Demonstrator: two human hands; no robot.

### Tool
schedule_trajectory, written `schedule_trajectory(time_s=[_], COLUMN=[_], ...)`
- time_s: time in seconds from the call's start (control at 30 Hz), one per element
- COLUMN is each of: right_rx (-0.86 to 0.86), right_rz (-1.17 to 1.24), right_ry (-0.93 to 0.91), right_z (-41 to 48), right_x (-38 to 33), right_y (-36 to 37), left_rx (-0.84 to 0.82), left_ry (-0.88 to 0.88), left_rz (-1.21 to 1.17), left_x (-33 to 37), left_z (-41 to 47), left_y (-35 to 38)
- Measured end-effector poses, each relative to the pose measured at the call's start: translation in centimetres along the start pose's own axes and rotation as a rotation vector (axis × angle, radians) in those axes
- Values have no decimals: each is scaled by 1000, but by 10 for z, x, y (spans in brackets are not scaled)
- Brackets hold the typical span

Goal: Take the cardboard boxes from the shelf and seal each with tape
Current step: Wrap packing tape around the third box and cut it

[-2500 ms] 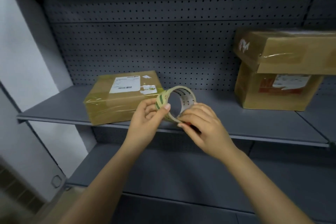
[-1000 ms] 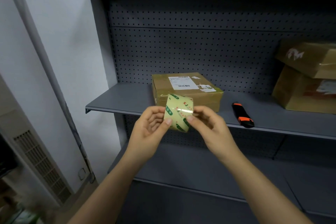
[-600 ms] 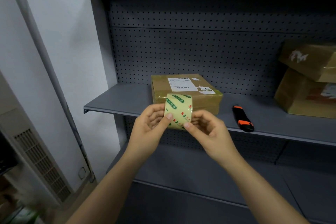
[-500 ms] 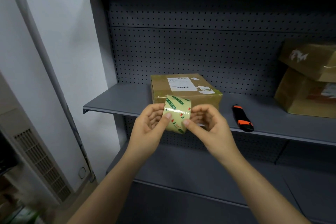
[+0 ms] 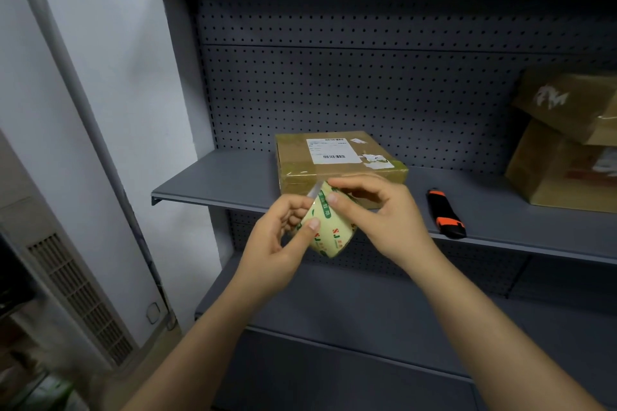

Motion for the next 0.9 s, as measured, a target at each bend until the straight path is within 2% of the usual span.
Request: schedule_trajectory(time_s=[0.17,0.3,0.37,0.5,0.67,0.77,0.83,0.9], right_rx=[27,49,29,-111,-440,-623,-639,-557], right_rz=[-20,-183,-235,-151,-239,-208,-111,39], right_ry=[-41,-177,-163,-4,-94,-16,99,243], right_z=[-1,-3,-3,-1,1,4,6,4], right_x=[3,3,2,1,-2,-4,-1,4], right_y=[-1,1,4,0,-10,-10,-9,-9], left_rx=[-14,1,18,71,-5,-74,-116,-133], left_ry=[-3,-35,-91,-206,-293,-357,-387,-400], left_rz=[-2,11,-16,-12,-27,-131,-209,-253], left_x=[-2,-4,-4,-7,-11,-13,-13,-13], left_z=[-2,1,2,10,20,27,27,27], left_y=[0,0,0,-4,-15,-17,-16,-18])
Point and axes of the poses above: each hand's wrist, its own z-axis towards the middle knuckle, its own y-axis out of the palm, x = y × z, the point moved 1 cm from there along z, towards the middle knuckle, and after that the axes turned 10 degrees about z, right-handed, at the moved point
